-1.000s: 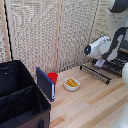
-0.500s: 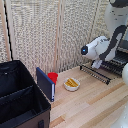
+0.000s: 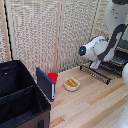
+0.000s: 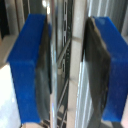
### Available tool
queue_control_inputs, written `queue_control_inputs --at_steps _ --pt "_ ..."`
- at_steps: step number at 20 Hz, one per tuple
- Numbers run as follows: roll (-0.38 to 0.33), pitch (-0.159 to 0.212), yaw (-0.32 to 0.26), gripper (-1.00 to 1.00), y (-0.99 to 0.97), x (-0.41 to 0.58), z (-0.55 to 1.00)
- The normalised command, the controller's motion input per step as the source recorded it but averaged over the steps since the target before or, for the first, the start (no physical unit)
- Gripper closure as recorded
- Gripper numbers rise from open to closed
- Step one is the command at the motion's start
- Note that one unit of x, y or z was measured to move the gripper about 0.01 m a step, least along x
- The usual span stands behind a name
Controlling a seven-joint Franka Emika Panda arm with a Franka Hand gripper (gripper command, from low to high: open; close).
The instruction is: With care, position your gripper close to the oven tray handle. Make sure to grip the handle tightly. Delicately and attentively pull the tray out from the oven.
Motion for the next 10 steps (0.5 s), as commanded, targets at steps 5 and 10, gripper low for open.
queue_control_inputs --at_steps 5,10 --pt "0.024 0.057 -0.005 1.00 0.78 0.064 0.04" --pt "-0.005 0.033 -0.025 -1.00 0.16 0.040 0.08"
